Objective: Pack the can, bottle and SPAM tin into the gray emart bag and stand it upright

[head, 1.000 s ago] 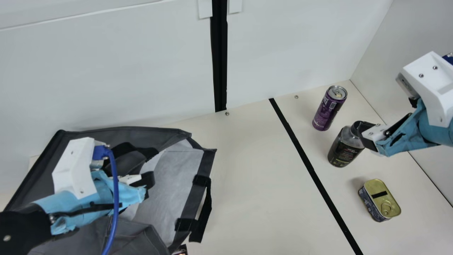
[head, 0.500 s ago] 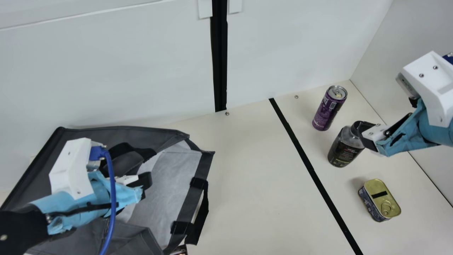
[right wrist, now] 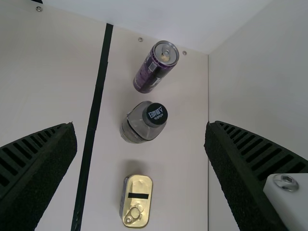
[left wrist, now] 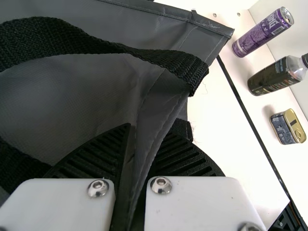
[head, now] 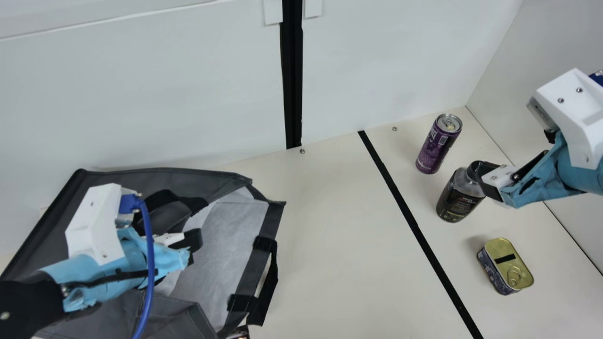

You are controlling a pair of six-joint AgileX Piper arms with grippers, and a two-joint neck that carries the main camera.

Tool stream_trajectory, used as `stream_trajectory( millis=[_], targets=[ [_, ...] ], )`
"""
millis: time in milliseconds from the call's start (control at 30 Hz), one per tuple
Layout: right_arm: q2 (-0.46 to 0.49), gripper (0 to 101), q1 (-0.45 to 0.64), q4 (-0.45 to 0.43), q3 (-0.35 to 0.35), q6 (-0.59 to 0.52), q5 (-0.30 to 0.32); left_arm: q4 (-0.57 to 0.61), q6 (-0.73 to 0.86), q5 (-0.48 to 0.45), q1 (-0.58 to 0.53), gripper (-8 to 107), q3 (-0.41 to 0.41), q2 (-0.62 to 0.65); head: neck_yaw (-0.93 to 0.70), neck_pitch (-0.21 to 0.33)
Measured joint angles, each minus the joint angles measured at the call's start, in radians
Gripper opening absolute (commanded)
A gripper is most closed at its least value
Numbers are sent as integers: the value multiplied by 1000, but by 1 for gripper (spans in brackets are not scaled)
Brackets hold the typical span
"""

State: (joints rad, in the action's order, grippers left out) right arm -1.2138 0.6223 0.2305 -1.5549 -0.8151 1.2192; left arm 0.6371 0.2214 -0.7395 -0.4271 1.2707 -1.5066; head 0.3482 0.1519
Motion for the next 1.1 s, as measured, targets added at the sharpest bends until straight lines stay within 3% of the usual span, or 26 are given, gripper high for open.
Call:
stream_trajectory(
  millis=[633, 867, 1100],
  targets=[
    [4, 95, -5, -3, 5, 3, -3, 0, 0, 0, 0, -8, 0, 0, 0, 0],
    [8, 95, -56, -44, 15, 67, -14, 0, 0, 0, 0, -8, 0, 0, -2, 0],
    [-37, 95, -72, -71, -21, 126, -15, 0, 0, 0, 0, -8, 0, 0, 0, 0]
  ],
)
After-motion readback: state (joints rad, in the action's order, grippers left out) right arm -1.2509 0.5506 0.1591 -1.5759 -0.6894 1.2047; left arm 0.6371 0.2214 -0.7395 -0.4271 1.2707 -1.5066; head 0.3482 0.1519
